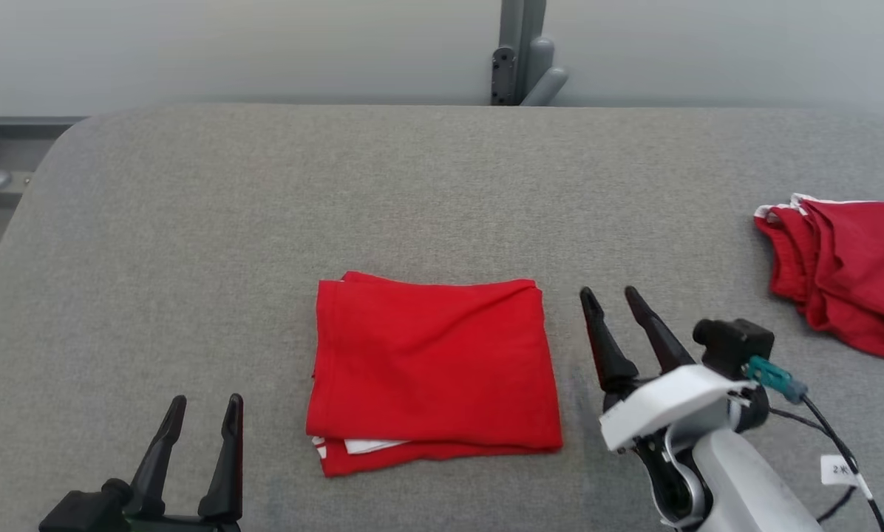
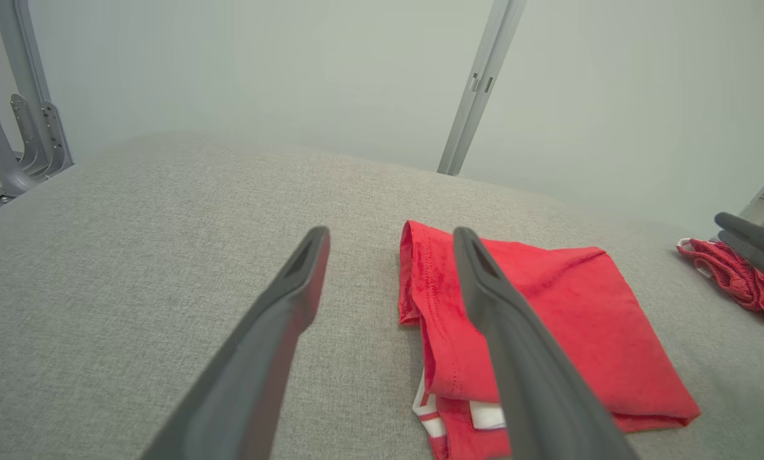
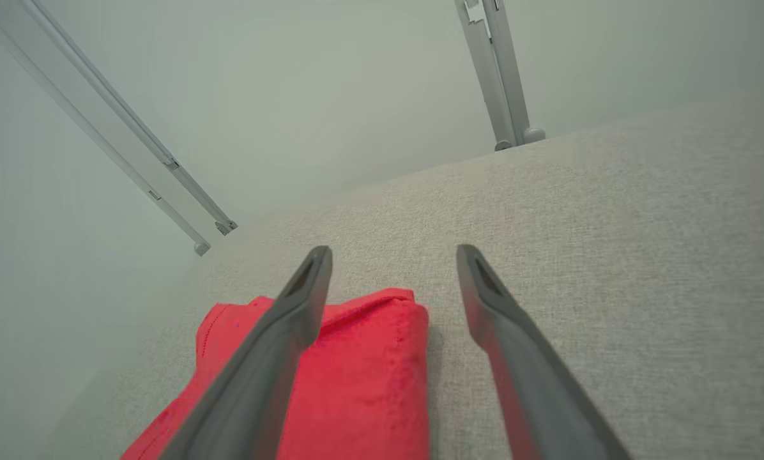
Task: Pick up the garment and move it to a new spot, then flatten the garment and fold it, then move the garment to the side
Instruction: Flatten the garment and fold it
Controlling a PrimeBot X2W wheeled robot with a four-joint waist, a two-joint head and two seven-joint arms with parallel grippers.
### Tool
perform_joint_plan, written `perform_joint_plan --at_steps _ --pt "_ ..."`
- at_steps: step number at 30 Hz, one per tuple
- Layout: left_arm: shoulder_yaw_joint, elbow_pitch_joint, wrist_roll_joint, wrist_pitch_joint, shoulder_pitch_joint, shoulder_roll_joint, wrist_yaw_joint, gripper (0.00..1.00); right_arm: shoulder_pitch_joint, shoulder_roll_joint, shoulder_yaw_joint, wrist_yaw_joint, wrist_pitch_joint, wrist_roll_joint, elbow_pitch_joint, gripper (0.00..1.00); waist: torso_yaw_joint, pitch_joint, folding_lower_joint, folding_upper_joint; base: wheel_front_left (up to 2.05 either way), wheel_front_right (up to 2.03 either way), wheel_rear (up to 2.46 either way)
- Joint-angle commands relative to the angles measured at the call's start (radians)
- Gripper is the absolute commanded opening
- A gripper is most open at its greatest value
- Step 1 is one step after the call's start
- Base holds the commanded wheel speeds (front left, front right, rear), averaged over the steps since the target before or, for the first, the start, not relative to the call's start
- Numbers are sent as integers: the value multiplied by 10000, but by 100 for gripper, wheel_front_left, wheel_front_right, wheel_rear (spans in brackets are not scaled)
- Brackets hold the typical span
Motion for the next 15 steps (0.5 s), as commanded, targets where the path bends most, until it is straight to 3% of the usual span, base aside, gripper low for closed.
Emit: perform_joint_plan --at_steps 1,6,10,15 --pt "151 42 164 -34 190 -94 7 100 337 -60 -247 1 -170 -525 -187 100 -507 -440 0 0 0 0 0" --pt "622 176 555 -34 366 -415 8 100 1572 -11 -1321 1 -370 -2675 -1020 100 -749 -778 0 0 0 0 0" --pt "962 34 865 -34 520 -635 7 100 2639 77 -2113 1 -374 -4035 -2523 100 -818 -882 0 0 0 0 0" --pt "1208 -183 1228 -34 694 -762 6 100 3832 95 -2411 1 -379 -4344 -3733 100 -840 -1030 0 0 0 0 0"
